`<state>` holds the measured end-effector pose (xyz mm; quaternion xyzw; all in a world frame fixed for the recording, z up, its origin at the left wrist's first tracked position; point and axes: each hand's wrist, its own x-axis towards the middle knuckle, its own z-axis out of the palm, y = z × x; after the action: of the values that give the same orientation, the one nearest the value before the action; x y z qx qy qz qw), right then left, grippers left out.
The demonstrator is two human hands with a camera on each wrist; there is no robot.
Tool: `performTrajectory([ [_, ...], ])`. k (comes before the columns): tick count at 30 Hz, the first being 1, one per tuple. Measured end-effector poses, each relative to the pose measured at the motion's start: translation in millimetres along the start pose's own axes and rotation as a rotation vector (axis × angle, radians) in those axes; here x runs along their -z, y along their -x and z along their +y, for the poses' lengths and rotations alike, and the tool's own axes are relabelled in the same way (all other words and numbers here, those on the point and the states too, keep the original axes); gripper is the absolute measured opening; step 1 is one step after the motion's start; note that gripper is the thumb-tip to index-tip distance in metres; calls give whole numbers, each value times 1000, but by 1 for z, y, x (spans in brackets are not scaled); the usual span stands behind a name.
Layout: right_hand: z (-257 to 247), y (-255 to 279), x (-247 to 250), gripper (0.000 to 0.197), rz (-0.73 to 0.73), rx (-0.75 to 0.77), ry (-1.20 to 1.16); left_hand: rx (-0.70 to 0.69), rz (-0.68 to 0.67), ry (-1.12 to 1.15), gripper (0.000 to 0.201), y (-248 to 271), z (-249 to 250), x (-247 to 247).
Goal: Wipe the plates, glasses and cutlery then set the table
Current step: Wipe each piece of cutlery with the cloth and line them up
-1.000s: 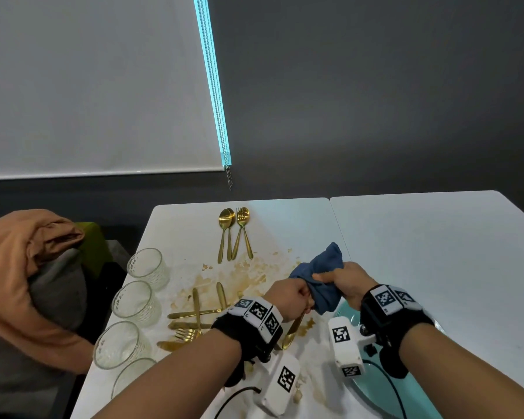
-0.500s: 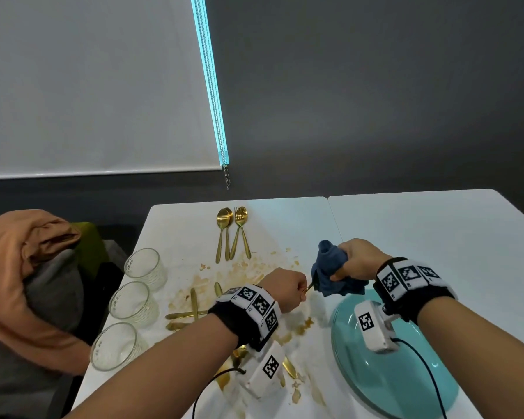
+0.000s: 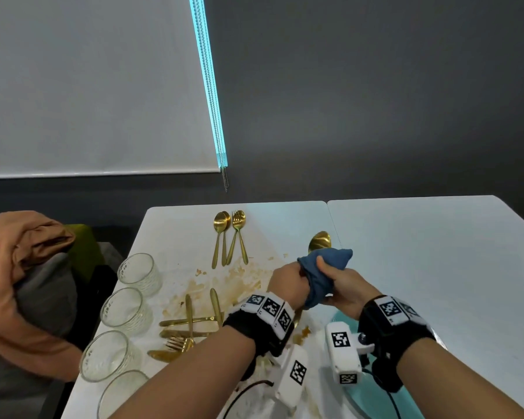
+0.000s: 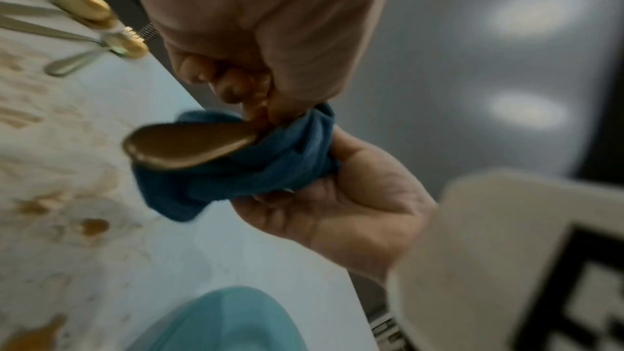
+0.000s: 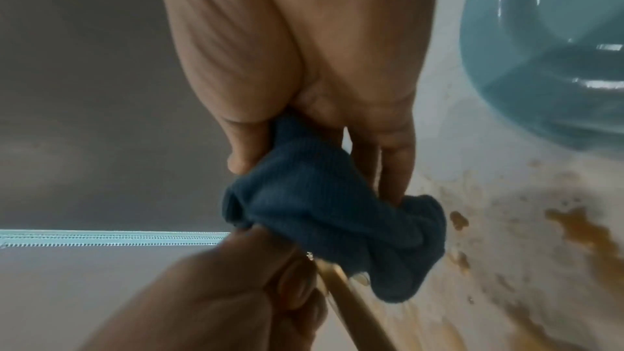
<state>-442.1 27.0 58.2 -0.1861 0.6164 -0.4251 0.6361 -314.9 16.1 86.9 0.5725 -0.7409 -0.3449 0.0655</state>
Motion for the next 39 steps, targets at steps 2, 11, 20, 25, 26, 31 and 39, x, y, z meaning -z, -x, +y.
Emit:
performTrajectory([
  [2,-1,-8,-2,19,56,-13,-1,-1,-16,-12,31,-2,7,0],
  [11,-24,-39,5,41,303,113,-34,36,-52,144,24,-9,9,3],
  [20,-41,-60,16,39,287,101,-119,176,-134,338,26,-18,-15,-13],
  [25,-25,-51,6,24,211,138,-50,162,-55,407,26,-24,-21,-12],
  [26,-17,-48,2,19,192,136,2,151,-44,407,25,-26,-19,-12],
  [31,-9,-41,2,12,107,127,194,165,-102,405,23,-32,-22,-15],
  [39,-26,-58,5,16,57,79,675,268,67,301,34,-83,-32,24],
])
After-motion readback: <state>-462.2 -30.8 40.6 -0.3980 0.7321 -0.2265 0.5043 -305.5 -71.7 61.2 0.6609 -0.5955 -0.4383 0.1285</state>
